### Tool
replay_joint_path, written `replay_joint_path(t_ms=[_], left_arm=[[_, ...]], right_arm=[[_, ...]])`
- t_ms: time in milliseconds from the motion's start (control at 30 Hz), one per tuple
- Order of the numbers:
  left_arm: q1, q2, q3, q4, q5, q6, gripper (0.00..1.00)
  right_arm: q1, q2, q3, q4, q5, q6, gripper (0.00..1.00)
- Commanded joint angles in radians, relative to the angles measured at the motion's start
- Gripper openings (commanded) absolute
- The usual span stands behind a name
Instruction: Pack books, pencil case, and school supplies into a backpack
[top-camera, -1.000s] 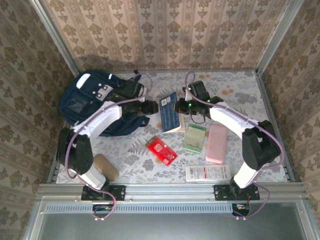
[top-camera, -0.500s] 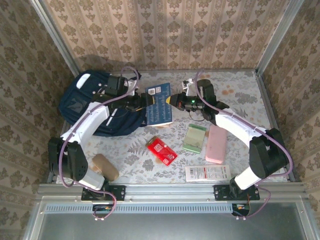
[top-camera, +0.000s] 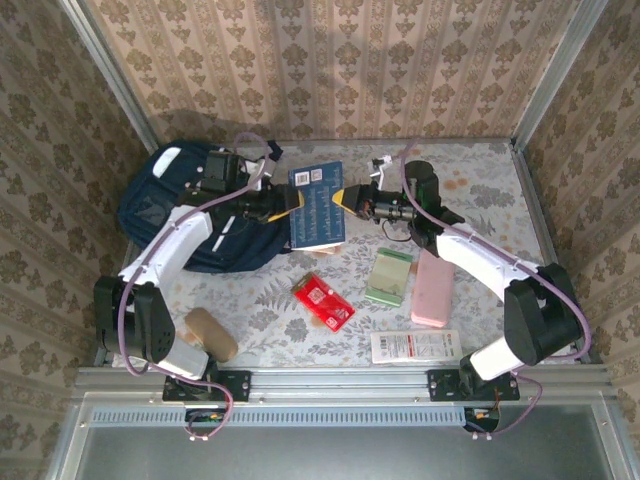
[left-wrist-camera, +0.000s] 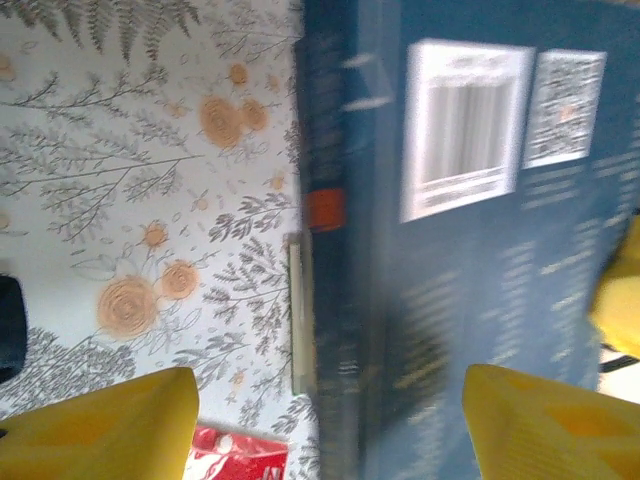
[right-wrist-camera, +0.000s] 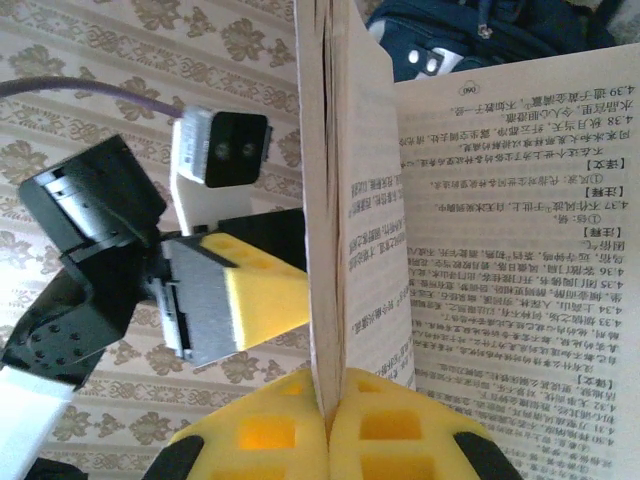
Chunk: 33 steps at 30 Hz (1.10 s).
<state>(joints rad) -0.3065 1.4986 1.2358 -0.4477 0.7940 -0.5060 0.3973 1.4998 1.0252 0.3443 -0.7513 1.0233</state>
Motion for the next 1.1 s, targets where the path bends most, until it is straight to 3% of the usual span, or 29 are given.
replay_joint_path(t_ms=[0,167,367,433,533,633,667,767,833,1067], left_arm=[[0.003,-0.019,0.024,-0.058,-0.008,0.059,0.72],[-0.009,-0.054,-0.034,0.127,0.133,-0.032,0.73],[-0.018,-0.054,-0.11,0.412,0.262,-0.231,0.68],[-0.018,-0.054,-0.127,0.471,0.28,-0.269,0.61],[-0.019,-0.059,-0.15,0.559,0.309,-0.315,0.35],[-0.019,-0.069,-0.174,0.62,0.304,-0.347,0.05],[-0.018,-0.074,-0.186,0.652,0.295,-0.368,0.0],[-0.013,-0.11,-0.227,0.781,0.229,-0.461,0.0],[-0.013,-0.137,-0.238,0.849,0.17,-0.505,0.0],[-0.043,-0.224,-0.237,0.879,-0.093,-0.542,0.0]], right_arm=[[-0.003,-0.05,-0.005,0.077,-0.04,0.031,0.0],[-0.002,-0.026,-0.017,0.149,-0.059,0.096,0.0],[-0.001,0.011,-0.022,0.219,-0.072,0.149,0.0],[-0.002,0.013,-0.02,0.211,-0.074,0.142,0.0],[-0.003,0.011,-0.017,0.165,-0.066,0.107,0.05],[-0.003,-0.013,-0.022,0.086,-0.019,0.052,0.29],[-0.003,-0.023,-0.017,0.028,0.01,0.024,0.39],[-0.003,-0.054,-0.012,-0.171,0.15,-0.065,0.55],[-0.004,-0.062,-0.047,-0.163,0.194,-0.05,0.62],[0.058,-0.042,-0.226,0.365,0.225,0.212,0.78]])
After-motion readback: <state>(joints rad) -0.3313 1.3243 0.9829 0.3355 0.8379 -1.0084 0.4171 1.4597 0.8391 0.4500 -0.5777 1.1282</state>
